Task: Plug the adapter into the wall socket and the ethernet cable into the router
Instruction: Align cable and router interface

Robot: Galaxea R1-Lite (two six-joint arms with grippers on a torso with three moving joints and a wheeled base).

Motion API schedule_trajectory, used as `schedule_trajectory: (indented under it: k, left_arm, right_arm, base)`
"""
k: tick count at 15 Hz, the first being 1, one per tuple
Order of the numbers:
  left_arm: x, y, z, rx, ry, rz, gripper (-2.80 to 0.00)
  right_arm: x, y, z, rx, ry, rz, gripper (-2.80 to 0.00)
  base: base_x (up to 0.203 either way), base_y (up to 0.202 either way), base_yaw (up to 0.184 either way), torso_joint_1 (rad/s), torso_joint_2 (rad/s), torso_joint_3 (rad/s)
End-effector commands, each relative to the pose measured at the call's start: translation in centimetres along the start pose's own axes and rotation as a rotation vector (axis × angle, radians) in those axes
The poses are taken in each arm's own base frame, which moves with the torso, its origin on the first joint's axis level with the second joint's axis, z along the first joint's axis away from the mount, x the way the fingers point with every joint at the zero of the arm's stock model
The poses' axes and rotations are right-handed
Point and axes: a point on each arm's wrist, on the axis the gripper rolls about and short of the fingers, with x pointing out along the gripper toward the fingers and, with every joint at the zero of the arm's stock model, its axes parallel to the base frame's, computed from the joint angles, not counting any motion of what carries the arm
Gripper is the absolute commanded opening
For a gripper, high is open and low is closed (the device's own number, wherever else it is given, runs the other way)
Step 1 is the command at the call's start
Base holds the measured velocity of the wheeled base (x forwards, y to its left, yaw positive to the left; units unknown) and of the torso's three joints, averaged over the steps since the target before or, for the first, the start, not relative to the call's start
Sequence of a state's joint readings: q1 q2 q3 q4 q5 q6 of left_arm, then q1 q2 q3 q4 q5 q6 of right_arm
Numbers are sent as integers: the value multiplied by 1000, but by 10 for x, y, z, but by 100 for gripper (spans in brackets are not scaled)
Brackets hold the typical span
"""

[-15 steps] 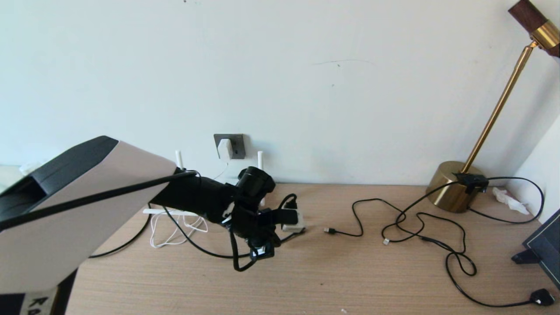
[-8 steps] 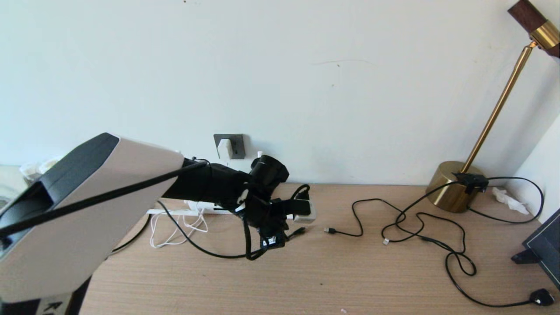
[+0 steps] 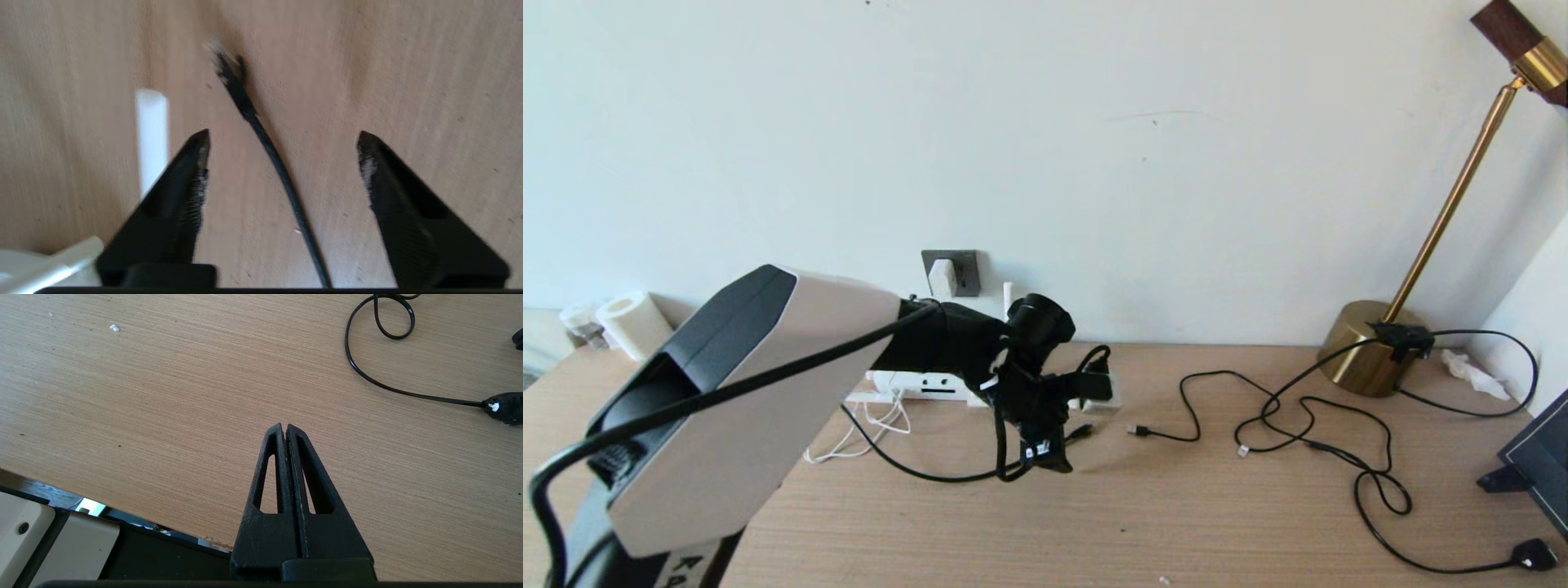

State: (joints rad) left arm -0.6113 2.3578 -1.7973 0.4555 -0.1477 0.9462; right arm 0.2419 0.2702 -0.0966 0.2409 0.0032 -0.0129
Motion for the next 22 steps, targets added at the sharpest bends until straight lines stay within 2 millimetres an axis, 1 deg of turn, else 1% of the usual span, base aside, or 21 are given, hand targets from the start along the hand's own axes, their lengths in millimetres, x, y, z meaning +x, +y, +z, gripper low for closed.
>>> schedule_trajectory:
  k: [1, 5, 8, 9, 17, 20, 22]
  left_arm:
    - [7, 4, 0, 3, 3, -5, 0]
    - [14, 6, 1, -2, 26, -37, 0]
    - [19, 8, -4, -11, 35, -42, 0]
    - [22, 8, -6, -16, 40, -47, -280]
    - [23, 6, -15, -37, 57, -105, -280]
    - [19, 8, -16, -42, 56, -102, -280]
    - [12, 10, -13, -39, 41, -89, -280]
  right_arm:
    - [0, 0, 0, 2, 4, 0, -280]
    - [0, 0, 0, 2, 4, 0, -280]
    - [0, 0, 0, 2, 4, 0, -280]
    - [0, 0, 0, 2, 4, 0, -280]
    - [0, 0, 0, 2, 4, 0, -280]
    - [0, 0, 0, 4, 4, 0, -280]
    - [0, 0, 0, 2, 6, 0, -280]
  base:
    - [0, 0, 0, 0, 0, 0]
    - [0, 0, 0, 0, 0, 0]
    - [0, 0, 0, 0, 0, 0]
    - [0, 0, 0, 0, 0, 0]
    - [0, 0, 0, 0, 0, 0]
    - [0, 0, 0, 0, 0, 0]
    - [0, 0, 0, 0, 0, 0]
